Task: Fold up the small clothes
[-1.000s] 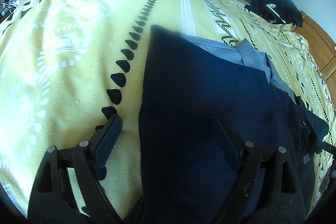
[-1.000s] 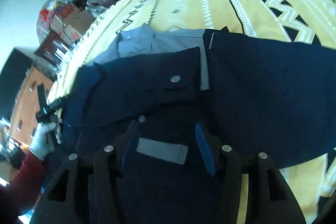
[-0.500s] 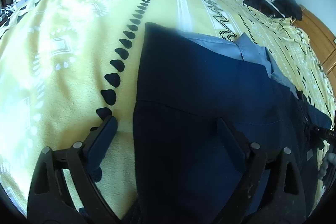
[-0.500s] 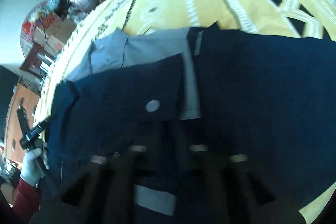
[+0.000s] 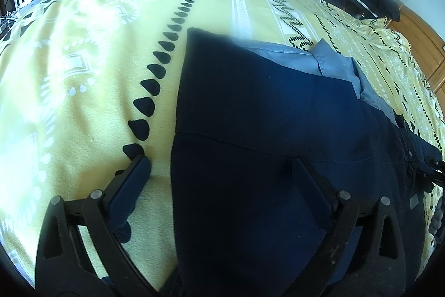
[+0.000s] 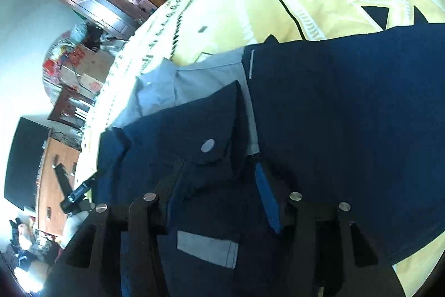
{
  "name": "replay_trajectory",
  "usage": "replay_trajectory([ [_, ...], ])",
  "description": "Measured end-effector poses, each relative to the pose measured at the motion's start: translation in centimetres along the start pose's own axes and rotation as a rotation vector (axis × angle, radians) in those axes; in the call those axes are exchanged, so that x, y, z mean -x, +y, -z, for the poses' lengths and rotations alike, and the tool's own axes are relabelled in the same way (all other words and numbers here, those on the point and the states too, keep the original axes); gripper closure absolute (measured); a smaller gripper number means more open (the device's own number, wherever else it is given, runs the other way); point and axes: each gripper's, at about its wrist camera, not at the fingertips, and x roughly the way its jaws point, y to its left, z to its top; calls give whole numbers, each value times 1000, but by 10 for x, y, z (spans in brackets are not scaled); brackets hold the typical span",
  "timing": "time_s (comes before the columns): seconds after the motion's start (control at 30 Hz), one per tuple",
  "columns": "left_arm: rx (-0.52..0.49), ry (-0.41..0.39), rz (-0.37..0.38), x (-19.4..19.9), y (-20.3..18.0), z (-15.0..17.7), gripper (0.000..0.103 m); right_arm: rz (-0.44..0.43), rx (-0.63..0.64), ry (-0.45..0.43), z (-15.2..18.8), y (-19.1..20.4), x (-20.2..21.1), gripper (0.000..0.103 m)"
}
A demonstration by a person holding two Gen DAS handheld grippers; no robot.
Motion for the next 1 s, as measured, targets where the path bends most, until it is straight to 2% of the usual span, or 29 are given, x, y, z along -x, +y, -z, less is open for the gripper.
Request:
replay_trajectory([
  [0.1,3,-2,5,1,0,1,2,-31,-31,-13,-7,-1,-1,48],
  [0.23,7,-5,14,2,2,2,1,12,13,56,-3,5,-26,51],
  [0.33,8,-6,15,3,2,2,1,47,40,50,1,8,-34,64],
  [0.4,7,-6,13,3,2,2,1,50,22,34,0,0,-34,92],
  [0.43,7,-6,12,3,2,2,1,42,13,25,1,-6,-30,98],
  [0.47,6,-5,11,3,2,2,1,28,5,11,3,-12,-23,99],
  [0.57,5,-5,11,3,2,3,1,119,53,-12,10,-16,-11,103],
  [0.6,5,-6,11,3,2,2,1,112,42,-4,11,-20,-12,103],
  [0.7,2,-4,6,3,2,2,1,91,64,15,10,-19,-16,101],
  [0.77,-3,-1,-3,2,1,1,1,78,77,-12,8,-14,-7,90],
  [0.83,-7,0,-10,1,-1,1,0,47,74,-44,9,-9,8,85],
  [0.9,-8,0,-10,1,-1,1,0,-18,42,-108,13,-11,40,49],
  [1.0,-6,0,-7,1,-1,1,0,-57,-26,-185,18,-34,89,48],
])
